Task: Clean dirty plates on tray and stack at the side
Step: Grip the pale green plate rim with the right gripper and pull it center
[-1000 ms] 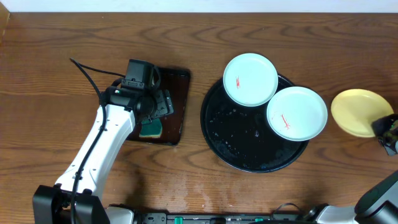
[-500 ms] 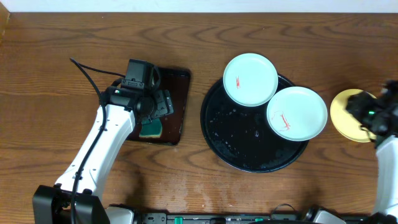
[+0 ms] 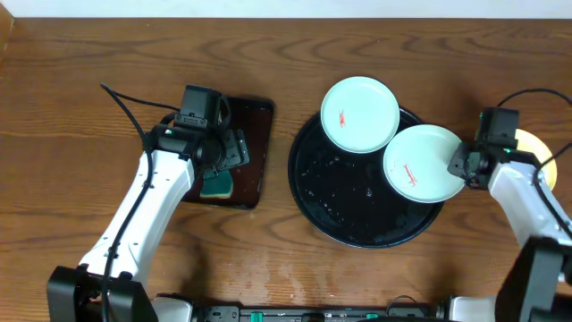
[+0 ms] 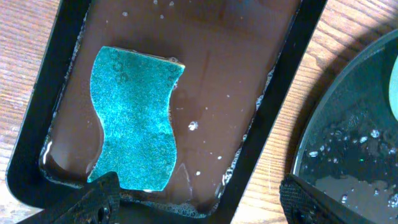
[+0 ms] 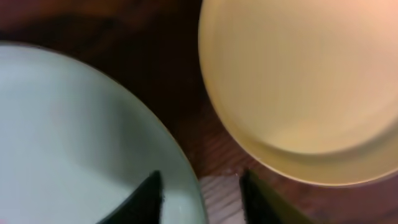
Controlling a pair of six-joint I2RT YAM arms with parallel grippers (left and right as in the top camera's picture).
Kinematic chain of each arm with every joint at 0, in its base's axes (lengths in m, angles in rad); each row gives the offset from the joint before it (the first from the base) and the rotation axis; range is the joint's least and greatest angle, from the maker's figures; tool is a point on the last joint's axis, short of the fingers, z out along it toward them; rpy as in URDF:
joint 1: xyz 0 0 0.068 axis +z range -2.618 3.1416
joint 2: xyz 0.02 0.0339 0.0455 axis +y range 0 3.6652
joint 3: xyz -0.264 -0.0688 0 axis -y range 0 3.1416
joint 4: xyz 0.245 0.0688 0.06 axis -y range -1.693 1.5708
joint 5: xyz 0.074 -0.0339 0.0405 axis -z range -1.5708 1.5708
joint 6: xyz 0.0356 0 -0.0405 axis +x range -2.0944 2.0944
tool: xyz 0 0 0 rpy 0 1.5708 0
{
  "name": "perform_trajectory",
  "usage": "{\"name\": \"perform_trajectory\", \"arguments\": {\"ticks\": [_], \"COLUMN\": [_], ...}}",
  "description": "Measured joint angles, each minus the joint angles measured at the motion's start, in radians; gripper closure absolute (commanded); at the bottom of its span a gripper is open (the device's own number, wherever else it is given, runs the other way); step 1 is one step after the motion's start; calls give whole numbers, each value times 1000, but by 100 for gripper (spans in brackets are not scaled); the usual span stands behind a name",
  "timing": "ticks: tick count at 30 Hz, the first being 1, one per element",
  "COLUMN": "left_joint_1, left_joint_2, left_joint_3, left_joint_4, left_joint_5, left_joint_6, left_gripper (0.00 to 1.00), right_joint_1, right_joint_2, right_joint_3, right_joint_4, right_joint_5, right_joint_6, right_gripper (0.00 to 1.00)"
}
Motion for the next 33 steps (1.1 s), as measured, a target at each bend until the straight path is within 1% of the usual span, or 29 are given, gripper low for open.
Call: {"name": "perform_trajectory", "arguments": {"ticks": [1, 2, 6, 12, 16, 19, 22, 25, 28, 29, 30, 31, 32, 33], "left_joint_1": [0, 0, 0, 0, 0, 0, 0, 0, 0, 0, 0, 0, 0, 0], "left_joint_2": [0, 0, 0, 0, 0, 0, 0, 0, 0, 0, 0, 0, 0, 0], "left_joint_3": [0, 0, 0, 0, 0, 0, 0, 0, 0, 0, 0, 0, 0, 0], "left_joint_4": [0, 0, 0, 0, 0, 0, 0, 0, 0, 0, 0, 0, 0, 0], "left_joint_5": [0, 0, 0, 0, 0, 0, 0, 0, 0, 0, 0, 0, 0, 0], "left_joint_6": [0, 0, 0, 0, 0, 0, 0, 0, 0, 0, 0, 0, 0, 0], "left_gripper": [18, 18, 18, 18, 17, 18, 18, 17, 17, 18, 17, 18, 17, 17], "right_joint_1": [0, 0, 0, 0, 9, 44, 105, 174, 226, 238, 248, 255, 259, 261], "right_joint_2": [21, 32, 18, -127, -268, -307, -303, -283, -256, -246, -241, -236, -234, -233], "right_joint_3": [0, -1, 0, -2, -2, -2, -9, -50, -123, -153, -174, -195, -205, -207], "right_joint_4": [0, -2, -58, -216, -258, -275, -288, -263, -217, -201, -191, -176, -167, -159], "right_joint_5": [-3, -5, -27, -56, -162, -261, -322, -348, -341, -336, -331, -322, -310, -300], "right_joint_6": [-15, -13, -16, -16, -42, -70, -77, -27, 76, 117, 146, 180, 202, 205], "right_gripper": [97, 99, 99, 99, 99, 99, 99, 99, 99, 95, 82, 72, 67, 65]}}
